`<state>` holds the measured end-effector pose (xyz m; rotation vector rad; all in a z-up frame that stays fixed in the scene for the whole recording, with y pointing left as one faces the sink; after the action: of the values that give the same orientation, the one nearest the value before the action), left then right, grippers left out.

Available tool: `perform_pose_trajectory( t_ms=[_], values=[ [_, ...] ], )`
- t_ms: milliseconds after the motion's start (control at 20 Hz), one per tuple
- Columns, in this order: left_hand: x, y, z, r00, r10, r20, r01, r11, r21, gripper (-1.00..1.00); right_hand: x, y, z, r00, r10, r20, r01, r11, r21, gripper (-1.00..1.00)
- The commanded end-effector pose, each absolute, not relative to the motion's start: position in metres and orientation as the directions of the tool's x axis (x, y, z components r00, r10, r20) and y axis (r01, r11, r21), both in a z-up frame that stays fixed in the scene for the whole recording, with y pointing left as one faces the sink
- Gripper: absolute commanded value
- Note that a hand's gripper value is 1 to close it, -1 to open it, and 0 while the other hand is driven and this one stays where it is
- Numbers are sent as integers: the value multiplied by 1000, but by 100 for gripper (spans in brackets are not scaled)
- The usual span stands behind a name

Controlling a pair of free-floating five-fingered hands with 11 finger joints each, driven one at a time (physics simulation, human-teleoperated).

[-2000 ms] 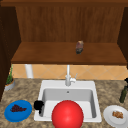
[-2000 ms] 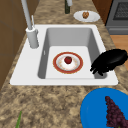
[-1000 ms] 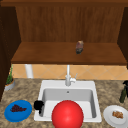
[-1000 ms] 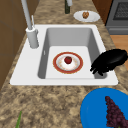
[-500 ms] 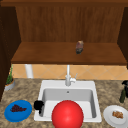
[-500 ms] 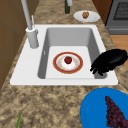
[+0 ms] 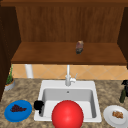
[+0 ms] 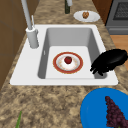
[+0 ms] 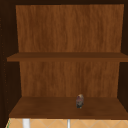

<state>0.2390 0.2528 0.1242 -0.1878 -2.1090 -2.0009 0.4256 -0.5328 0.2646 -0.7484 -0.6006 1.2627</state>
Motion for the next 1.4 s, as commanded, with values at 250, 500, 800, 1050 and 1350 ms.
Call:
perform_pose_trajectory(
  t_ms=[250,500,800,1050,1350],
  values=[
    [239,253,124,-966,-63,251,248,61,967,0,455,-539,244,185,983,-9,-643,114,-757,-100],
    [239,253,124,-966,-63,251,248,61,967,0,466,-545,229,183,983,-3,-624,114,-773,-100],
    [239,253,124,-966,-63,251,248,61,967,0,485,-556,231,154,987,39,-631,129,-765,-100],
    [239,253,124,-966,-63,251,248,61,967,0,483,-556,238,163,986,20,-637,120,-762,100],
    [239,253,124,-966,-63,251,248,61,967,0,456,-558,248,184,983,2,-673,128,-728,100]
  ],
)
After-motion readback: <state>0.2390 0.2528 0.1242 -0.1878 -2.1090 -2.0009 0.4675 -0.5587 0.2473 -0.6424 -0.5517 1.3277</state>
